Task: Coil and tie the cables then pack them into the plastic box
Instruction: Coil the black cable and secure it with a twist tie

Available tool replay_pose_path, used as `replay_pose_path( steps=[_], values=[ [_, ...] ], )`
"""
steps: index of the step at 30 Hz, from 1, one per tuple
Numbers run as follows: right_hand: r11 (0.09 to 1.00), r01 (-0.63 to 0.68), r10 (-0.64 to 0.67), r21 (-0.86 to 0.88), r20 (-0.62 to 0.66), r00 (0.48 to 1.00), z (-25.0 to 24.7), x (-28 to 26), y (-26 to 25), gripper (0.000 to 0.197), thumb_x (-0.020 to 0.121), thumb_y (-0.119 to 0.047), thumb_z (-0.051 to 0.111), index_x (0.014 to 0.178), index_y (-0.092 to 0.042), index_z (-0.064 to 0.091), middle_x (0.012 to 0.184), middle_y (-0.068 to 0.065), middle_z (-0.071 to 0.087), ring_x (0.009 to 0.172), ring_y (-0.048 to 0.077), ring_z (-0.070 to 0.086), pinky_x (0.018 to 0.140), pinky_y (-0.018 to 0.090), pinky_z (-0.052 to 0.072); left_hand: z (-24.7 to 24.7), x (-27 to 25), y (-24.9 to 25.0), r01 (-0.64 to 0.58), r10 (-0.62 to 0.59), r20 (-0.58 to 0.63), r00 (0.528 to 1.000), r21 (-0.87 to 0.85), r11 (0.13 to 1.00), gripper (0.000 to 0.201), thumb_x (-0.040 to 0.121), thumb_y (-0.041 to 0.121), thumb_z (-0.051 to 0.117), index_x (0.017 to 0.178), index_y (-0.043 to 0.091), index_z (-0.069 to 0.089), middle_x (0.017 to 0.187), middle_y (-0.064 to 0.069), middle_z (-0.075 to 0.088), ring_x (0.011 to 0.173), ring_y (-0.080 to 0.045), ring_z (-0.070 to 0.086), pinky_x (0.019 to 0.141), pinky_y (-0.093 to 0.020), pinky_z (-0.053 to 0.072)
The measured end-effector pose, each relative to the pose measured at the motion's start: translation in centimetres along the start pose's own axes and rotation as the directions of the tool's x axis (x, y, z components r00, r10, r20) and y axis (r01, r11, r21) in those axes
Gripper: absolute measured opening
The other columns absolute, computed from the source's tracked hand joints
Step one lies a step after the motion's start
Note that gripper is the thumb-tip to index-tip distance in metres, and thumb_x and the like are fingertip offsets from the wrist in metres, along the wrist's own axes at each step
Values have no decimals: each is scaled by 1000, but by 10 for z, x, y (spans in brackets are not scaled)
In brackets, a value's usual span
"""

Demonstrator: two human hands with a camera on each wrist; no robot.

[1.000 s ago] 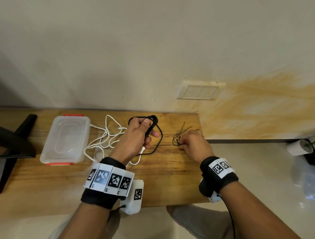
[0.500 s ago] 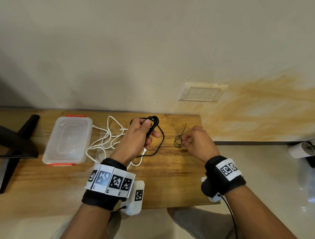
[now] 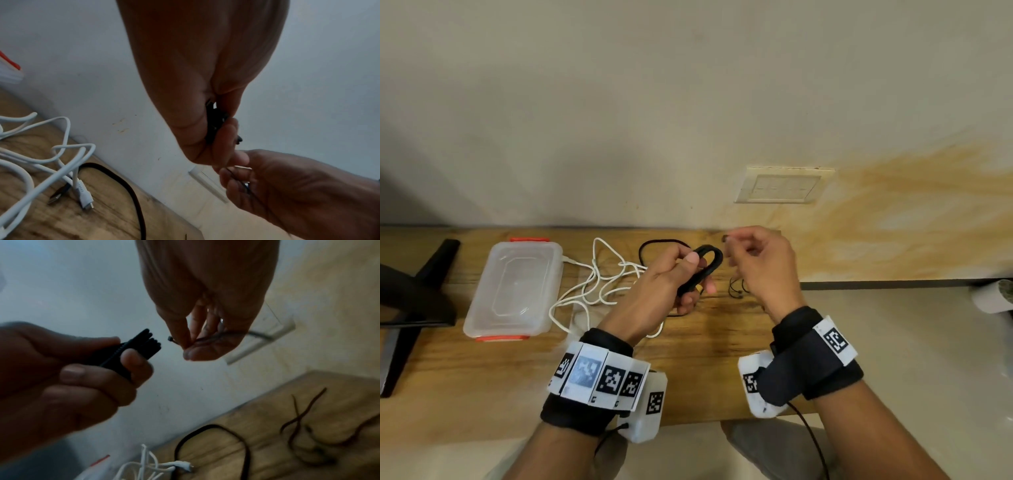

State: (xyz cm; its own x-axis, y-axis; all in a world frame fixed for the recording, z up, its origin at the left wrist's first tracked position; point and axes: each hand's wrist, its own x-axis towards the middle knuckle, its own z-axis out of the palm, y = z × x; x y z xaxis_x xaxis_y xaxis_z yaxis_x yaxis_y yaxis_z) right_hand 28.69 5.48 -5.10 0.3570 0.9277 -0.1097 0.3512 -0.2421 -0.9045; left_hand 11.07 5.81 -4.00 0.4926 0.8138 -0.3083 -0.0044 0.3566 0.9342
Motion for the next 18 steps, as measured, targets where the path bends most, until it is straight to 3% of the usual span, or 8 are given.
replay_pose_path(
  steps=[2,4,8,11,14,18],
  values=[
    [979,-142,121,146,143,982,3,-3,-5,8,94,-11,68,97,-15,74,83,5,75,58,11,67,52,22,53,3,0,0,34,-28,81,996,-63,997,19,106,26,39,109,8,45,82,-16,62,53,-14,39,52,-25,33],
    [943,-217,161,252,222,962,3,-4,-8,7,92,-7,70,96,-10,74,80,6,76,54,10,68,49,20,53,3,1,-1,49,-36,129,991,-104,993,19,106,27,42,111,9,45,80,-15,60,52,-13,38,50,-24,32],
    [883,-285,174,374,304,937,4,2,-4,24,87,-6,74,108,6,71,97,29,73,46,13,64,55,31,53,2,2,-2,38,-13,137,990,-179,983,36,95,34,49,121,12,39,77,-16,58,51,-13,36,49,-23,31],
    [843,-307,142,441,368,919,3,2,-3,21,90,5,66,110,9,68,99,32,71,45,18,64,53,30,53,2,3,-2,15,7,103,995,-207,978,39,91,33,51,123,17,35,75,-16,58,49,-13,35,47,-23,31],
    [808,-319,87,496,435,896,0,-2,-7,18,88,11,63,106,9,68,88,23,73,42,24,63,48,28,56,1,4,-3,0,17,88,996,-193,981,36,90,32,53,120,22,34,74,-16,59,50,-14,34,47,-22,33],
    [809,-293,15,509,481,877,-2,-5,-12,24,87,19,57,101,5,71,109,35,68,51,26,63,51,28,57,-1,5,-5,-38,47,63,997,-139,990,23,100,29,53,115,25,36,76,-15,61,52,-16,33,48,-21,37]
  ],
)
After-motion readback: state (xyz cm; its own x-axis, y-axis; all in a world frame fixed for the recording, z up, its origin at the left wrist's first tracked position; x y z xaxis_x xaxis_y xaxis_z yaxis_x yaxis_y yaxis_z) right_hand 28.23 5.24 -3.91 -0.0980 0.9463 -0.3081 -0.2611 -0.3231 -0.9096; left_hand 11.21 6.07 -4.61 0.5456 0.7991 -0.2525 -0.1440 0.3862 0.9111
